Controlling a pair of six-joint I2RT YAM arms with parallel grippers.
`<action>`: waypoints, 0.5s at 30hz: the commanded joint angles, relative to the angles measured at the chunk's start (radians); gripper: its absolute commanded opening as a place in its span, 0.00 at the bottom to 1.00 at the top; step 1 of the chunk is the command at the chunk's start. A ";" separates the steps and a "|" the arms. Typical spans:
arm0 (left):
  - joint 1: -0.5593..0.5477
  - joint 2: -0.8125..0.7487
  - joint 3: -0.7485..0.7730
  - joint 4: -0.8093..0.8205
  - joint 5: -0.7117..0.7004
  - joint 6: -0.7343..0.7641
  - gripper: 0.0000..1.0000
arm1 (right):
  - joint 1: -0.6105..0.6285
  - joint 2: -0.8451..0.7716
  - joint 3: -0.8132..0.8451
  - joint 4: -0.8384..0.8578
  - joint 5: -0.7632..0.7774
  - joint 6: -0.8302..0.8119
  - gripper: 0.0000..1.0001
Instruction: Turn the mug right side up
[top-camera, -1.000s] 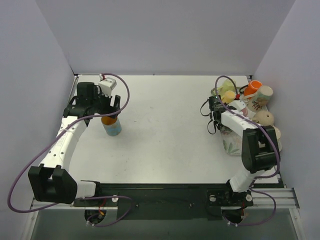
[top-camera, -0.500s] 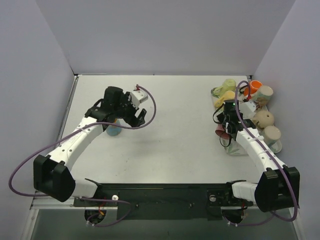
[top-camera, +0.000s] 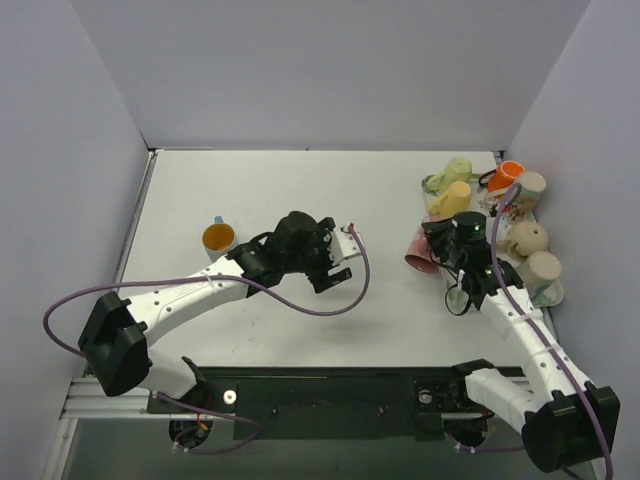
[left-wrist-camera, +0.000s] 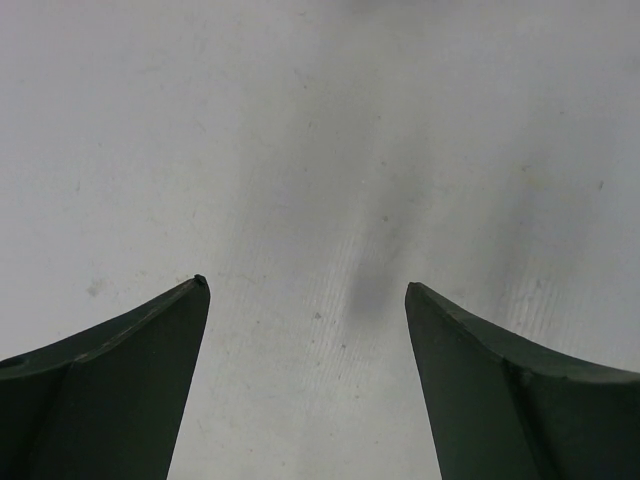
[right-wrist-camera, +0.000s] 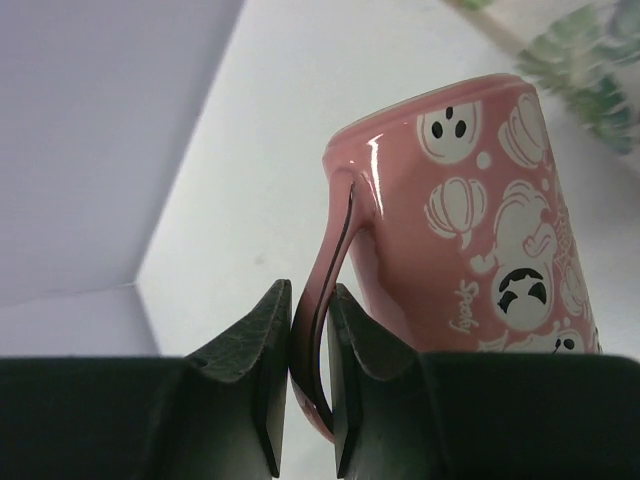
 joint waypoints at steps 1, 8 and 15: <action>-0.094 -0.030 0.021 0.151 -0.116 0.042 0.90 | 0.132 -0.088 0.016 0.193 0.053 0.196 0.00; -0.134 -0.003 0.031 0.257 -0.272 0.008 0.90 | 0.311 -0.052 0.045 0.301 0.130 0.299 0.00; -0.159 -0.012 -0.067 0.382 -0.273 0.072 0.90 | 0.419 0.007 0.108 0.350 0.165 0.330 0.00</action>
